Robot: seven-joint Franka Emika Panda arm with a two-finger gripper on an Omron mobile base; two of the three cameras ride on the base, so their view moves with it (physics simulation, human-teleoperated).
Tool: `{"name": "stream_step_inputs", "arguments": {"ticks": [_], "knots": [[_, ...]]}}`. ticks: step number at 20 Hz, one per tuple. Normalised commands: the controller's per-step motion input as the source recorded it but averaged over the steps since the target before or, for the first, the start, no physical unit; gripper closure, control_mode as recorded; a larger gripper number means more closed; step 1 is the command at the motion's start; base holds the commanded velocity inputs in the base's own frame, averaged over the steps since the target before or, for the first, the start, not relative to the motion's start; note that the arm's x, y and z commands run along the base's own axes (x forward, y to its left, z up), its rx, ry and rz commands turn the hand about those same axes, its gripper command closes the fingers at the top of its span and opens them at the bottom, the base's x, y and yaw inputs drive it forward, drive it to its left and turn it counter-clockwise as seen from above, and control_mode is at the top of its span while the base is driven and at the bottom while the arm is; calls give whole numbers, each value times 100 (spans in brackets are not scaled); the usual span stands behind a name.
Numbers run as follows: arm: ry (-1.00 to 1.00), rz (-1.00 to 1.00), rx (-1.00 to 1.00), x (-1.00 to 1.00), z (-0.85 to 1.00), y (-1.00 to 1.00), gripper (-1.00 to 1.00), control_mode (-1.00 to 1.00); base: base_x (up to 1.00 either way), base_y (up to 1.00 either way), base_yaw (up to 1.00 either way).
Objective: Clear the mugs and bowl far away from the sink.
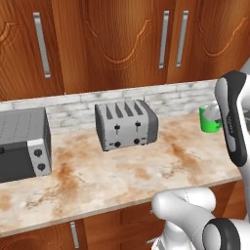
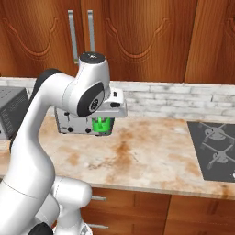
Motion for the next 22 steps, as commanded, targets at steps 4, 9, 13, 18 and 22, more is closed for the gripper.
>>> {"name": "stream_step_inputs", "arguments": {"ticks": [4,9,13,18,22], "knots": [[0,4,0,-1,-15,0,100,-100,0,0,8],[0,4,0,-3,-53,0,100,-100,0,0,0],[0,4,0,0,-58,0,100,-100,0,0,0],[-5,1,0,0,-44,0,100,-100,0,0,0],[-5,3,0,5,-42,0,100,-100,0,0,0]]}}
